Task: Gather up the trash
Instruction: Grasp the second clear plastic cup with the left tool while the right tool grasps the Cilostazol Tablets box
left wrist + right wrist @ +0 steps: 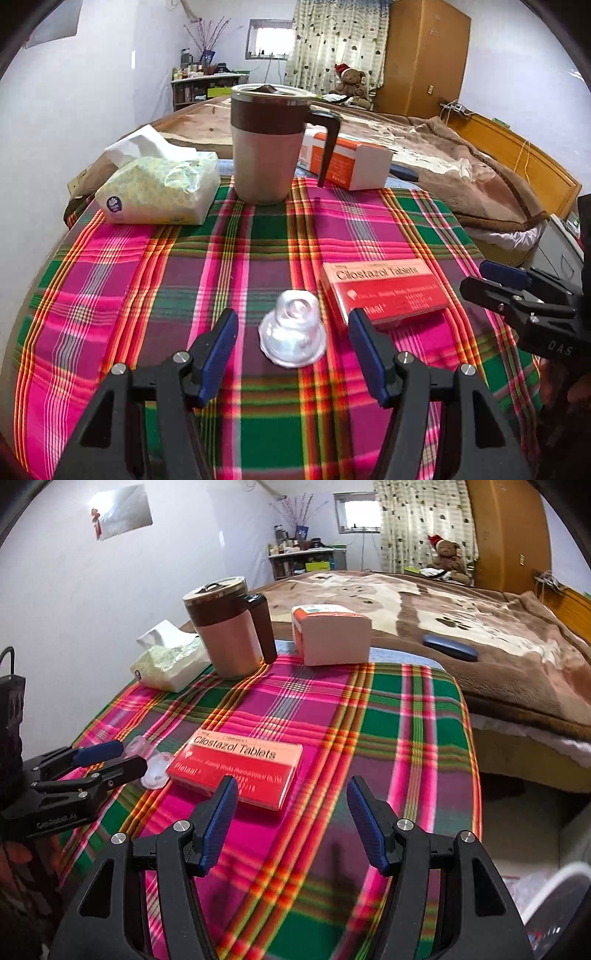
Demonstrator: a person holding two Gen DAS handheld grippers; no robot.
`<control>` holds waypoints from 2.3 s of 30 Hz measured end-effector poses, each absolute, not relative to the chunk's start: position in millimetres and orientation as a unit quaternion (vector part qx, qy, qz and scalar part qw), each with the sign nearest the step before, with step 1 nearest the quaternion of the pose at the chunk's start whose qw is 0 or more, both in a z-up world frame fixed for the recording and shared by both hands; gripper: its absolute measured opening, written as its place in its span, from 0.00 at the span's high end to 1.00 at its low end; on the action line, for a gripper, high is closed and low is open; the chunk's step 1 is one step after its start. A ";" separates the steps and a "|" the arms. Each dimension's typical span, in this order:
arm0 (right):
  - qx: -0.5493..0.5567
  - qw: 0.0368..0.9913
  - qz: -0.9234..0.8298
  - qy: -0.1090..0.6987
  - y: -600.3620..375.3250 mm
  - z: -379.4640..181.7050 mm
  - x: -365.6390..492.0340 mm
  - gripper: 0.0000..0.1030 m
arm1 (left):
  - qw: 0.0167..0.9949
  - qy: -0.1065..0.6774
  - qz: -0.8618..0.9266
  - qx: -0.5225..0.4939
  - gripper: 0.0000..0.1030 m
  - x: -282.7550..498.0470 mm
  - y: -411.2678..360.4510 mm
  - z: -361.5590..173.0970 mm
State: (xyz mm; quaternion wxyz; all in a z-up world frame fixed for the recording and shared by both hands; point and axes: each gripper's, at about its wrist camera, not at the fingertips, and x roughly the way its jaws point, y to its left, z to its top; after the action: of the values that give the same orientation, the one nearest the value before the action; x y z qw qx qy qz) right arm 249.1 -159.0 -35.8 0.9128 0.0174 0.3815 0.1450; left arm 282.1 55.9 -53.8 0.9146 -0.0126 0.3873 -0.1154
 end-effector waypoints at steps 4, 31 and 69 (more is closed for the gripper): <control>0.025 0.906 0.172 0.386 -153.9 -36.6 261.5 0.39 | 0.909 0.399 -0.120 -0.011 0.52 293.8 59.1 -59.8; -0.007 0.806 0.370 0.461 -112.7 -58.9 304.8 0.39 | 0.906 0.408 -0.108 -0.028 0.62 288.7 92.7 -63.2; -0.078 0.875 0.252 0.407 -53.2 -42.8 245.3 0.63 | 0.910 0.398 -0.106 -0.042 0.62 275.2 104.1 -59.5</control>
State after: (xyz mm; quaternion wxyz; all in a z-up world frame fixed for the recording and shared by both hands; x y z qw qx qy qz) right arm 245.3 -53.2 -42.8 0.8747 -0.0777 0.4068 0.2516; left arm 275.2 104.1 -59.5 0.9101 -0.0416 0.3985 -0.1055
